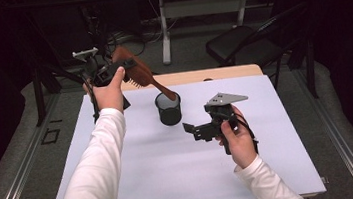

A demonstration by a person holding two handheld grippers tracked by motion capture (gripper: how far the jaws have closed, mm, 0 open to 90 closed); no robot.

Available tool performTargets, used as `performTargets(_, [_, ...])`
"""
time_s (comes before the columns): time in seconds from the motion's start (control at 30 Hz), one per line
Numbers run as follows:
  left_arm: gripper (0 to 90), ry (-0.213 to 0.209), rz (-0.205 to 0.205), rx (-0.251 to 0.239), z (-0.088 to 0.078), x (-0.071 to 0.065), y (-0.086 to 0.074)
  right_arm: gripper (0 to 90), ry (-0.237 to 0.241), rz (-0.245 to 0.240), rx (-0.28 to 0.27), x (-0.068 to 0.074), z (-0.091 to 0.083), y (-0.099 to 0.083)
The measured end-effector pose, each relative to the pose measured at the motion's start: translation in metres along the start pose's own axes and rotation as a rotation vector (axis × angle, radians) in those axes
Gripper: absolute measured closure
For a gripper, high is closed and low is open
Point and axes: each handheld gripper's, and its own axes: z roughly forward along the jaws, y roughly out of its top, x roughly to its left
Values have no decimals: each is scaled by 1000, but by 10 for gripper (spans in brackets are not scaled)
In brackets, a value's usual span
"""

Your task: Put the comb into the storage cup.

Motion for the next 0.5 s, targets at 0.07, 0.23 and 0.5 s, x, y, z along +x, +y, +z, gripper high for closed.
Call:
performTargets(0.07, [486, 3, -2, 0, 0, 1, 1, 0, 1, -3, -1, 0, 0, 0])
performTargets(0.23, [486, 7, -3, -1, -1, 3, 2, 0, 0, 0, -1, 0, 0, 0])
performTargets(0.5, [484, 17, -14, 3, 1, 10, 2, 0, 0, -6, 3, 0, 1, -1])
